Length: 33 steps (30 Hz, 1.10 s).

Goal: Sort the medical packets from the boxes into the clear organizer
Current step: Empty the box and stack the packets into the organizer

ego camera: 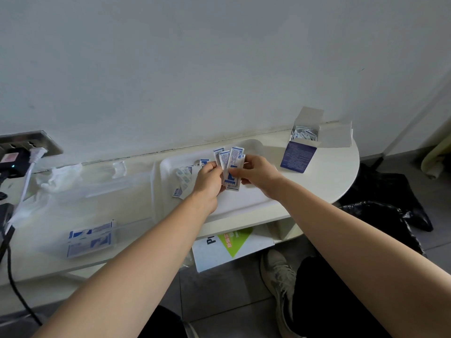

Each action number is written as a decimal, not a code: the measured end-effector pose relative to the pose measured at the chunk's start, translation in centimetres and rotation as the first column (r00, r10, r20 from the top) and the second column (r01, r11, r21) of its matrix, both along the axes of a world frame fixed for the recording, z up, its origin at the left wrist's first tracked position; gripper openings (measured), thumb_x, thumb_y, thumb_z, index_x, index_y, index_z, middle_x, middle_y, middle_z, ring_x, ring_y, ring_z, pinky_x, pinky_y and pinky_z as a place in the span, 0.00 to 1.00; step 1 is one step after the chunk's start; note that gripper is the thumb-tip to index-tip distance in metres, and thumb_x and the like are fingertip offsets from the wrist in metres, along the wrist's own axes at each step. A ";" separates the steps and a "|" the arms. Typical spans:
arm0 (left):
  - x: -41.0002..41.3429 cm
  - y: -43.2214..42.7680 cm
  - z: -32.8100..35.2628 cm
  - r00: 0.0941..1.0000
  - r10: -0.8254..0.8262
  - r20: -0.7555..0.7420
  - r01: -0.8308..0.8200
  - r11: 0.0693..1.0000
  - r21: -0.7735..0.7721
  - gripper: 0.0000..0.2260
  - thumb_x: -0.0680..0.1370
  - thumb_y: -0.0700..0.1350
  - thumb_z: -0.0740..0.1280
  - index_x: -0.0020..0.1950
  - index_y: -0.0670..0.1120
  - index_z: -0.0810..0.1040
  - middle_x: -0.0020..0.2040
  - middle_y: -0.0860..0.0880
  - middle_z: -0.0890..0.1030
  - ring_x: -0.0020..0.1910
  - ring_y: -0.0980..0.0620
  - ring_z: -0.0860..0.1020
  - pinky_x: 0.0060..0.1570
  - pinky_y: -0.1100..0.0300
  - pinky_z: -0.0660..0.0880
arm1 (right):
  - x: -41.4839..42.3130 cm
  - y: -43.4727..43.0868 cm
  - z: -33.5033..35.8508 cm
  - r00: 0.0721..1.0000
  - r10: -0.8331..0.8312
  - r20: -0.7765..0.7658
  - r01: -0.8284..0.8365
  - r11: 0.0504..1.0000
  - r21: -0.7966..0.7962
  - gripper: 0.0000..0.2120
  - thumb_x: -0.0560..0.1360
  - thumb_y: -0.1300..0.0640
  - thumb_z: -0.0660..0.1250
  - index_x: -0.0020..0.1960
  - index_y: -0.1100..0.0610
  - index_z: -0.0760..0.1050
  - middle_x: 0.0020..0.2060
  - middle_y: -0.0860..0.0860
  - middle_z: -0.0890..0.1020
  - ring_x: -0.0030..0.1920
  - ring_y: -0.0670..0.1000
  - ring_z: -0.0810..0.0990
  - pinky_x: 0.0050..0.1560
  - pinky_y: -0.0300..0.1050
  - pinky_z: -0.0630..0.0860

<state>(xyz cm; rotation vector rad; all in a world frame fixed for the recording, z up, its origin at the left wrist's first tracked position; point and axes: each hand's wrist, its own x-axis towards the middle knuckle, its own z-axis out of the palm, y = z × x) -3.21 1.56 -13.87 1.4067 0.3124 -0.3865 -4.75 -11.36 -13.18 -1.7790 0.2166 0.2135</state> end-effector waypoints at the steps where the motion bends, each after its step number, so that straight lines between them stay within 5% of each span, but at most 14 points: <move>1: 0.0 -0.1 0.0 1.000 -0.018 -0.013 0.018 1.000 -0.017 0.12 0.81 0.38 0.56 0.59 0.44 0.77 0.51 0.43 0.82 0.44 0.47 0.79 0.42 0.56 0.76 | 0.0 0.1 0.0 1.000 0.006 0.000 -0.006 0.999 -0.033 0.11 0.75 0.59 0.70 0.55 0.62 0.77 0.41 0.54 0.83 0.39 0.50 0.77 0.40 0.41 0.74; 7: -0.2 0.3 0.0 0.994 -0.107 -0.025 0.108 0.994 0.017 0.13 0.79 0.39 0.56 0.60 0.44 0.74 0.49 0.45 0.80 0.44 0.48 0.77 0.46 0.55 0.74 | -0.2 0.3 1.1 0.996 0.075 0.045 -0.055 0.934 -0.354 0.08 0.77 0.58 0.68 0.46 0.63 0.80 0.31 0.51 0.76 0.28 0.47 0.69 0.23 0.29 0.62; 11: 0.1 1.5 -0.8 0.982 -0.106 0.159 0.050 0.946 0.320 0.13 0.76 0.39 0.64 0.59 0.49 0.72 0.54 0.47 0.75 0.51 0.50 0.74 0.50 0.59 0.70 | -0.1 0.5 1.3 0.966 0.241 0.093 -0.056 0.546 -0.836 0.11 0.79 0.55 0.62 0.46 0.62 0.76 0.42 0.56 0.74 0.42 0.56 0.73 0.34 0.43 0.64; 16: -0.4 2.6 -1.8 0.930 -0.301 0.212 0.108 0.773 0.625 0.15 0.72 0.39 0.71 0.57 0.48 0.78 0.52 0.47 0.78 0.50 0.49 0.76 0.47 0.61 0.71 | -0.2 1.4 -0.7 0.920 0.390 0.035 -0.099 0.318 -0.943 0.10 0.77 0.57 0.62 0.55 0.60 0.77 0.54 0.57 0.73 0.56 0.57 0.70 0.49 0.48 0.70; 20: -0.9 2.8 -2.1 0.908 -0.364 0.207 0.130 0.714 0.688 0.11 0.72 0.42 0.72 0.55 0.48 0.80 0.51 0.49 0.81 0.49 0.51 0.78 0.44 0.63 0.70 | -0.4 1.1 -1.7 0.922 0.388 -0.019 -0.147 0.305 -0.941 0.12 0.76 0.55 0.64 0.58 0.57 0.77 0.55 0.56 0.72 0.56 0.57 0.70 0.46 0.46 0.68; 26: -0.5 2.9 -2.8 0.899 -0.383 0.210 0.127 0.689 0.714 0.12 0.72 0.43 0.71 0.55 0.49 0.79 0.54 0.45 0.79 0.48 0.48 0.78 0.44 0.60 0.72 | -0.8 -0.6 -1.6 0.949 0.312 -0.048 -0.185 0.426 -0.886 0.10 0.75 0.56 0.67 0.55 0.56 0.78 0.54 0.54 0.72 0.48 0.57 0.76 0.45 0.50 0.76; 33: -0.6 2.0 -2.8 0.894 -0.372 0.249 0.118 0.732 0.671 0.13 0.75 0.58 0.66 0.48 0.49 0.80 0.40 0.51 0.78 0.37 0.50 0.75 0.37 0.58 0.71 | -1.0 -0.5 -1.6 0.936 0.351 0.018 -0.168 0.492 -0.854 0.09 0.74 0.63 0.66 0.53 0.58 0.79 0.50 0.55 0.76 0.47 0.57 0.76 0.45 0.49 0.75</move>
